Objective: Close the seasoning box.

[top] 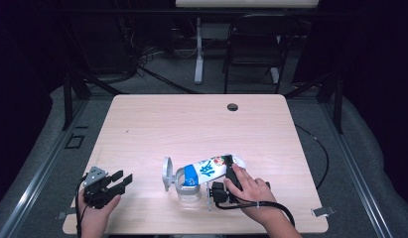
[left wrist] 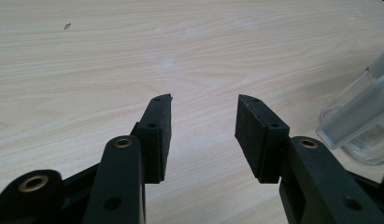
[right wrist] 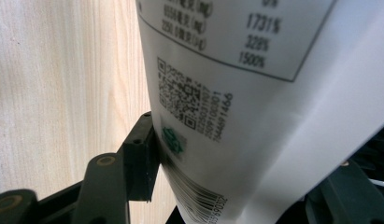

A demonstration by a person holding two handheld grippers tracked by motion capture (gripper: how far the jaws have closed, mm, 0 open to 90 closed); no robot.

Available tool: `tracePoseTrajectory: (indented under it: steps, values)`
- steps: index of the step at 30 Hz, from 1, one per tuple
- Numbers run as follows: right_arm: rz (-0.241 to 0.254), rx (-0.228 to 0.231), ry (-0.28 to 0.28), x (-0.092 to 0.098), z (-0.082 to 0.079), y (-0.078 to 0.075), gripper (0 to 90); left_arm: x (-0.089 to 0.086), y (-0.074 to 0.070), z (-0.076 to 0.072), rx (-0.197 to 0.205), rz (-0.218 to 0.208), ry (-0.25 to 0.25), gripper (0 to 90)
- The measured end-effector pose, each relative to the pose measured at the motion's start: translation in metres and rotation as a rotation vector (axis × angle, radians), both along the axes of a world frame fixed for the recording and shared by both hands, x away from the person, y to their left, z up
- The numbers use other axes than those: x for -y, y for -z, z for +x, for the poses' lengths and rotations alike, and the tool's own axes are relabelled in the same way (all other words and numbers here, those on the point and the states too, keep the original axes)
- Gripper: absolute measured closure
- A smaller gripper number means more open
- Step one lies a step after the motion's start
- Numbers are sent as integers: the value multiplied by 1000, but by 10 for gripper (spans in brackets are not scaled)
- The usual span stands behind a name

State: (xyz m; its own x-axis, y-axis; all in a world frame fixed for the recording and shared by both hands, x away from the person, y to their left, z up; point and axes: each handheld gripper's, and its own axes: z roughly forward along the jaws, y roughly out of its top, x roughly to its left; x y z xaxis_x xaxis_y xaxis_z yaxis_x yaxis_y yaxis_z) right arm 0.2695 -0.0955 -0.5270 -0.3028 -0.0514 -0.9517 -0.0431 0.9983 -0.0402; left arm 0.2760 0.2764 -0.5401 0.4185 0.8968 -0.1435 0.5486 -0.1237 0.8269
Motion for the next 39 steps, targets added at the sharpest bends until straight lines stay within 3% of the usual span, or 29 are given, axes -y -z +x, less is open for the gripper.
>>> tracePoseTrajectory:
  steps: [39]
  values:
    - [-52, 45, -11, -4, -1, -3, 444, -2, 0, 0, 2, -6, -6, 563]
